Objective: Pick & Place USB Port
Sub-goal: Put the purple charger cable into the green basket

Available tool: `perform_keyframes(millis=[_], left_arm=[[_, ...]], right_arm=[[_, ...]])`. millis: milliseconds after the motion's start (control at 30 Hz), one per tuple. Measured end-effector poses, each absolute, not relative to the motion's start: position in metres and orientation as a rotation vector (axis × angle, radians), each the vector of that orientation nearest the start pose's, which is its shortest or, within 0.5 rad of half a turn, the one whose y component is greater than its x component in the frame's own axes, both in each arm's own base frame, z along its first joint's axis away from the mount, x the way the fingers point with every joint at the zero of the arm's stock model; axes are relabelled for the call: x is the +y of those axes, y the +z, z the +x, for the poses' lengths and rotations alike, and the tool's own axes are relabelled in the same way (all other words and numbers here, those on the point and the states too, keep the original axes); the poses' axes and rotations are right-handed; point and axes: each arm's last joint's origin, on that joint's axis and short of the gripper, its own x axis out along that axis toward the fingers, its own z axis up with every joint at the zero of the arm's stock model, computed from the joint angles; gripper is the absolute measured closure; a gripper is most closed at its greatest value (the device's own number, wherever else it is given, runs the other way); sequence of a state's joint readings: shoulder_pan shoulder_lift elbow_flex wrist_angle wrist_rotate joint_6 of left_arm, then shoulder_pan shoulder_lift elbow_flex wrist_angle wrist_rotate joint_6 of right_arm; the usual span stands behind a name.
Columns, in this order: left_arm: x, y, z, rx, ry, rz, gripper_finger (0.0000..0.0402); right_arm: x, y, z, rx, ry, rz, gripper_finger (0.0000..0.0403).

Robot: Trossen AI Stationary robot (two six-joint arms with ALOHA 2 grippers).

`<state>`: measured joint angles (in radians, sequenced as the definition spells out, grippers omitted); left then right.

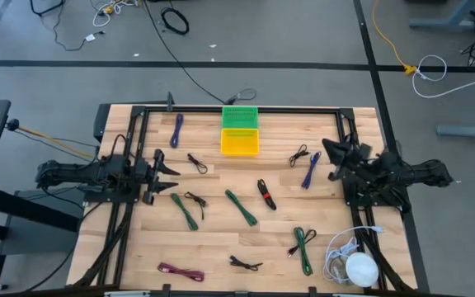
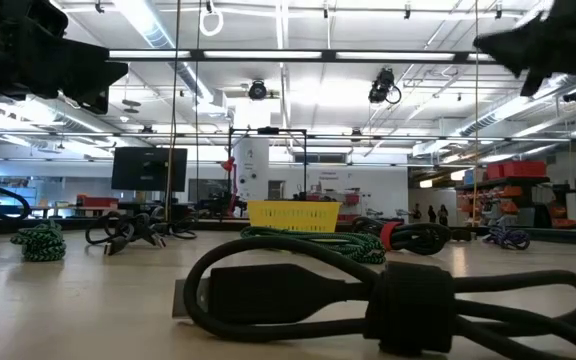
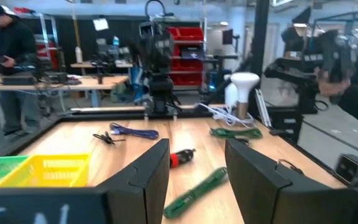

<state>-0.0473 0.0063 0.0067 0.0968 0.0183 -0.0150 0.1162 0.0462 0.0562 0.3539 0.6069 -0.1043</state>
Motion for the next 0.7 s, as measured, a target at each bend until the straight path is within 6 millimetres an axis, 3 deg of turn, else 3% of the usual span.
perform_keyframes(millis=[133, 400, 600, 700], left_arm=[[-0.004, 0.178, 0.097, -0.136, -0.027, -0.019, 0.0241], [-0.003, 0.185, 0.096, -0.203, 0.009, -0.025, 0.0241], [-0.003, 0.186, 0.095, -0.211, 0.008, -0.026, 0.0241], [-0.003, 0.186, 0.095, -0.212, 0.008, -0.026, 0.0241]], right_arm=[[-0.01, 0.205, 0.091, 0.053, -0.612, 0.029, 0.038], [-0.016, 0.205, 0.104, 0.364, -0.713, 0.067, 0.038], [-0.011, 0.19, 0.125, 0.573, -0.464, 0.0, 0.038], [-0.008, 0.187, 0.134, 0.59, -0.371, 0.004, 0.0381]])
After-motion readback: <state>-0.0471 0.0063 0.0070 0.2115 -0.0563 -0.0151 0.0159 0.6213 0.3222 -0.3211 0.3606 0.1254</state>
